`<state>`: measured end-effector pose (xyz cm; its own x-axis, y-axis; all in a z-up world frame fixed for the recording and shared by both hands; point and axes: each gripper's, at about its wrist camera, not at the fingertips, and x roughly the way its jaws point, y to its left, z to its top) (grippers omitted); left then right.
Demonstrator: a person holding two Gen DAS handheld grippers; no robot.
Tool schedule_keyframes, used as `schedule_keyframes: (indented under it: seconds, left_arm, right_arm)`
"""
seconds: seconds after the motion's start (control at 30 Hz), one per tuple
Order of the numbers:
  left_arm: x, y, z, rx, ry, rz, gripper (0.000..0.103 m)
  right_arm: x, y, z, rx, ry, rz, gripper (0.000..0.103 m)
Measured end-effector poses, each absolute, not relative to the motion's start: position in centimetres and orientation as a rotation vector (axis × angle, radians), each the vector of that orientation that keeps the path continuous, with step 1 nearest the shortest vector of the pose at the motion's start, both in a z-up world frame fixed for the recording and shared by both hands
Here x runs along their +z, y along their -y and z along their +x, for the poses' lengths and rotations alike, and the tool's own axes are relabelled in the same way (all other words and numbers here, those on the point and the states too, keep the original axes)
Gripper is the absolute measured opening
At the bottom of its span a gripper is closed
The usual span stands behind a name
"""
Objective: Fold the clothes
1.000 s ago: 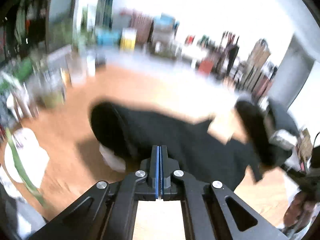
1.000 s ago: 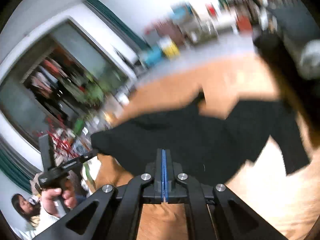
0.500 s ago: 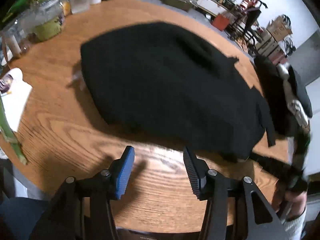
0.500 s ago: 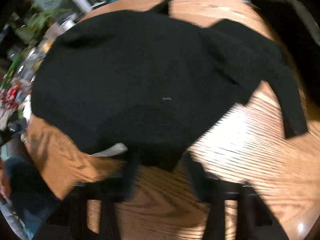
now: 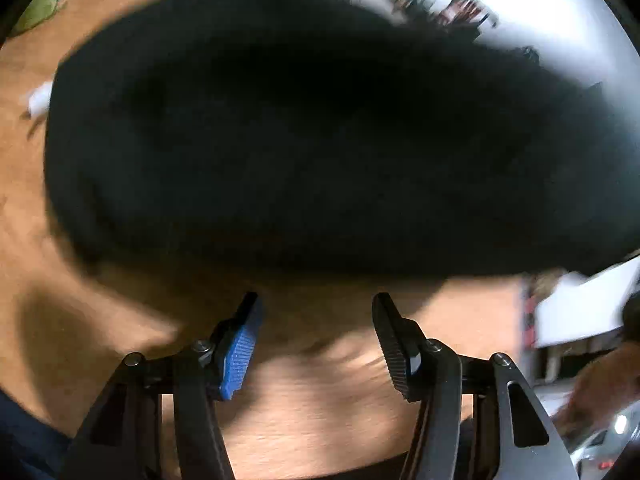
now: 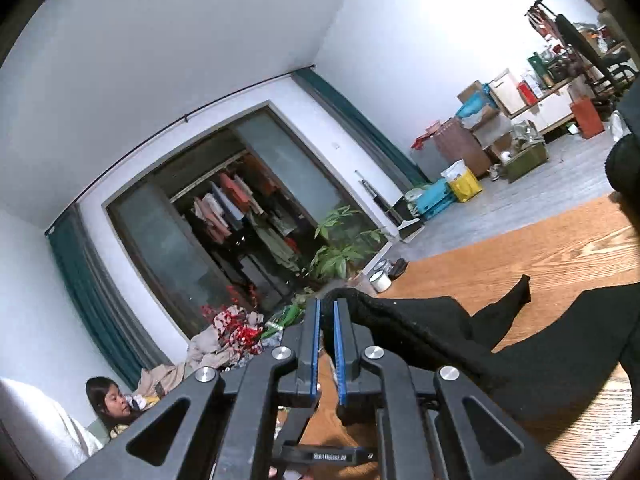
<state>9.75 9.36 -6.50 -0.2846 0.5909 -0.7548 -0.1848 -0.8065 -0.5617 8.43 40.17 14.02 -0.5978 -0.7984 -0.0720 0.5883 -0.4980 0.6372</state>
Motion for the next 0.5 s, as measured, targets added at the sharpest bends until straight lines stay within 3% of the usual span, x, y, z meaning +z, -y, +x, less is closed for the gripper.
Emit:
schedule_keyframes:
  seconds: [0.07,0.13,0.2,0.33,0.43,0.5]
  left_arm:
    - [-4.1,-9.5,10.0,2.189,0.573,-1.317,0.062]
    - [-3.6,-10.3,9.5,2.213,0.578,-1.284,0.077]
    - [-3.6,-11.5,9.1,2.251,0.53,-1.293,0.077]
    - [-0.6,-14.0,11.6,2.587,0.123,-0.995,0.077]
    - [0.1,-16.8,14.2,2.66,-0.381,-0.723,0.078]
    - [-0.7,-18.1,14.1,2.622,-0.659,-0.688,0.079]
  right_arm:
    - [13.9,-40.0,7.9,-2.118,0.724,0.456,0.007]
    - [13.9,-38.9,8.0,-2.075,0.738,0.413,0.008]
    - [13.7,-38.2,8.5,-2.035,0.729,0.379,0.007]
    - [12.2,-36.8,9.5,-2.056,0.718,0.435,0.008]
    - [11.4,-37.5,8.7,-2.066,0.774,0.46,0.008]
    - [11.2,-38.1,8.5,-2.049,0.815,0.45,0.008]
